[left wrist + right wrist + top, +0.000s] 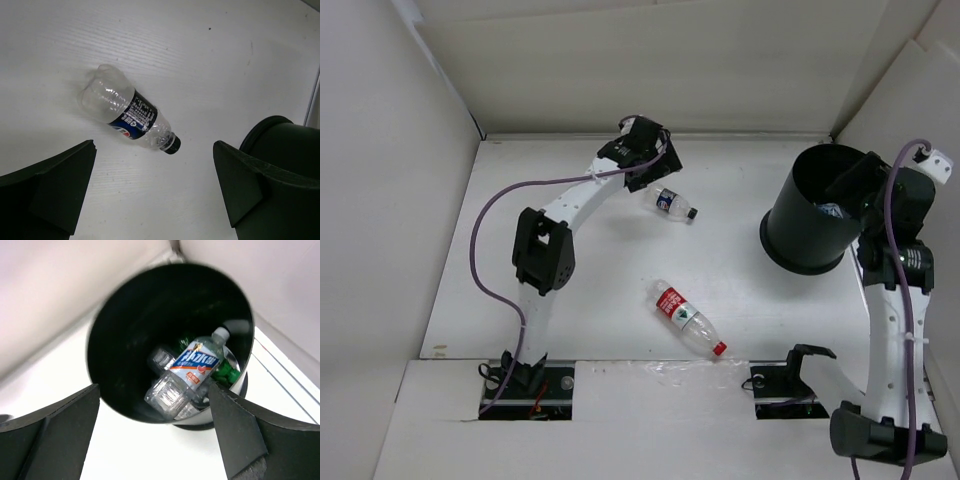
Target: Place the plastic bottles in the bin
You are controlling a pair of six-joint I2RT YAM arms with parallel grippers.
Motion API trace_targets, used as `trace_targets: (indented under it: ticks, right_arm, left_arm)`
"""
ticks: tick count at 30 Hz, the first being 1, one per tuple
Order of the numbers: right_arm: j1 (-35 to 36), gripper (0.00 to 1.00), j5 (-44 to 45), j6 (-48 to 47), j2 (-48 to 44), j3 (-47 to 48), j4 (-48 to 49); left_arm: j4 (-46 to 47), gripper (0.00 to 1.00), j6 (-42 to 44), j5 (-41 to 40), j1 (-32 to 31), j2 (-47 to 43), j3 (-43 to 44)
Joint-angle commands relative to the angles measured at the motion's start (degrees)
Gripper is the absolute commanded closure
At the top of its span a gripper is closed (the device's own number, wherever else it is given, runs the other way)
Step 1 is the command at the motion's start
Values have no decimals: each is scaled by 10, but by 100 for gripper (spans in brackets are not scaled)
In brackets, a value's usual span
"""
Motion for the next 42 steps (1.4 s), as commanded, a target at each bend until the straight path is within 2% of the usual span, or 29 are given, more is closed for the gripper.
trace_targets:
  ticks: [1, 5, 8, 10, 15, 21, 23, 24, 25, 26, 27, 28, 31, 36, 39, 42]
  right_arm:
    - [-2, 7, 1, 8, -26, 28, 0]
    - [-2, 7, -61, 8, -39, 5, 25]
    - [-2, 6, -128, -8, -46, -10, 50]
    - [-2, 0, -167, -9, -52, -21, 80]
    - [-2, 0, -251, -9, -52, -28, 104]
    - [-2, 0, -286, -9, -63, -23, 115]
    - [10, 0, -303, -14, -69, -34, 120]
    - [16, 0, -311, -14, -75, -34, 131]
    - [23, 0, -329, -19, -75, -44, 139]
    - [42, 0, -339, -30, -75, -51, 152]
    - [54, 0, -350, -37, -75, -56, 163]
    - [68, 0, -381, -48, -75, -56, 176]
    - [139, 0, -389, -93, -34, -55, 175]
    - [276, 0, -346, -165, 32, -34, 161]
    - [317, 0, -305, -187, 74, -28, 172]
    - [335, 0, -318, -201, 117, -23, 193]
  left_arm:
    - [-45, 0, -77, -16, 1, 8, 20]
    - [-50, 0, -180, -9, 1, 18, -5]
    - [-45, 0, -214, -16, 1, 25, -11]
    - [-45, 0, -222, -17, 1, 41, -11]
    - [-51, 0, -244, -22, 7, 88, 7]
    - [-52, 3, -249, -9, 31, 159, 43]
    - [-52, 16, -249, -9, 31, 166, 43]
    - [-45, 47, -249, -9, 31, 172, 43]
    - [-45, 72, -249, -9, 31, 172, 30]
    - [-39, 87, -249, -9, 37, 166, 23]
    - [-32, 97, -249, -9, 37, 155, 7]
    - [-24, 100, -244, -9, 42, 147, -2]
    - [1, 100, -213, -15, 42, 98, -31]
    - [85, 100, -108, -16, 37, -26, -101]
    - [108, 100, -56, -6, 25, -112, -136]
    - [137, 100, -3, 42, 19, -182, -180]
